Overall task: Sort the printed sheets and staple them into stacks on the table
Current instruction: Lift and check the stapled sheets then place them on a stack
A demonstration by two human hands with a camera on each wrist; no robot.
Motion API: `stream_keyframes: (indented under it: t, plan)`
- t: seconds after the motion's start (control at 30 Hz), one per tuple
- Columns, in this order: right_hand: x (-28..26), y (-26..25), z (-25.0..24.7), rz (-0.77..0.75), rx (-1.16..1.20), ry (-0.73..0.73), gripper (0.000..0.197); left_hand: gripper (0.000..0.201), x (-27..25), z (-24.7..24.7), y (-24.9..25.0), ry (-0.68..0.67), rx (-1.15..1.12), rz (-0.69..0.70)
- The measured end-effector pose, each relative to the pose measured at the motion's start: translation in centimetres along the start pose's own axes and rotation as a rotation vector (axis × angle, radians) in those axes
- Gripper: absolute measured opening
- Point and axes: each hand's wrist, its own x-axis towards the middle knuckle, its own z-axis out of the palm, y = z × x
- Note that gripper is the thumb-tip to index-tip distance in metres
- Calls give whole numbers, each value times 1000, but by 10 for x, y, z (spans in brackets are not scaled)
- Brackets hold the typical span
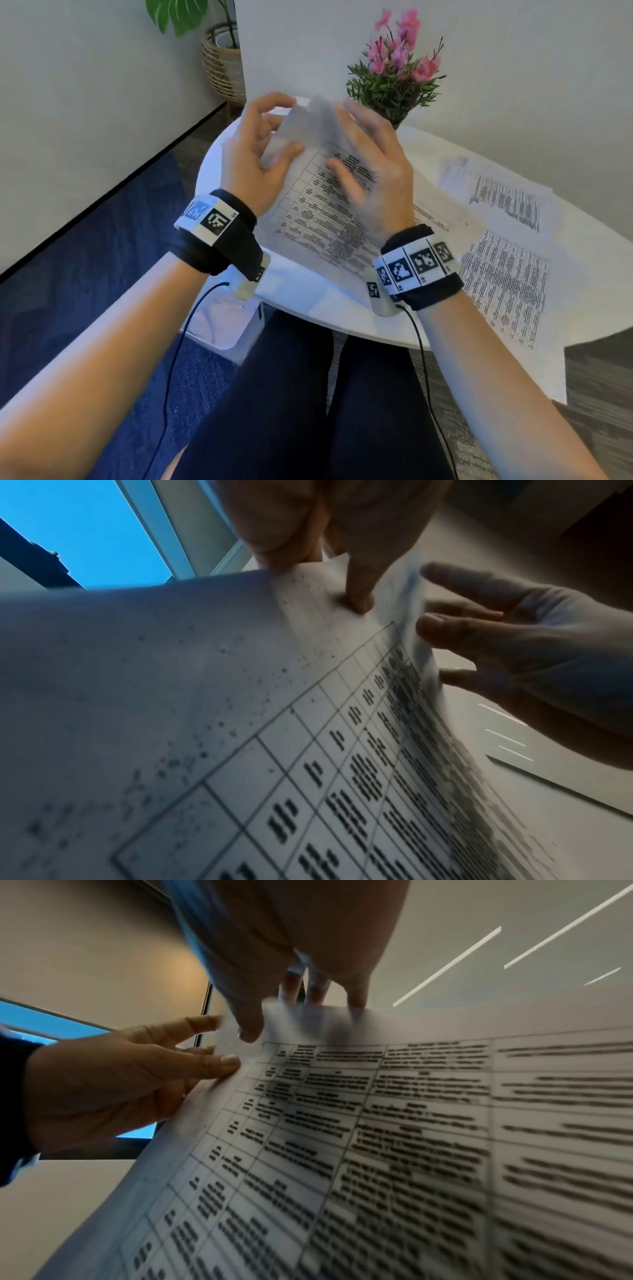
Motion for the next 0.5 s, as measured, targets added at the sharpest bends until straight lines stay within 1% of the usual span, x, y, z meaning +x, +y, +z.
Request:
stream_keyframes:
  t: [0.07,0.13,0.2,0.37,0.43,0.5]
  plan:
    - [0,-2,1,2,47,20,46,41,-2,0,0,-31,-27,-27]
    - [0,-2,1,-6,62,29,42,41,-5,1,-3,-45,-20,-24]
    - [-1,-1,3,-11,85,46,36,38,-7,3,-6,-33,-6,-12]
    - [2,2,2,63,124,112,22,27,-8,4,-8,-14,28,-42]
    - [2,3,1,73,114,97,22,32,-9,5,-5,-20,12,-68]
    - [2,5,0,97,86,66,27,42,-8,5,-1,-40,-2,-107]
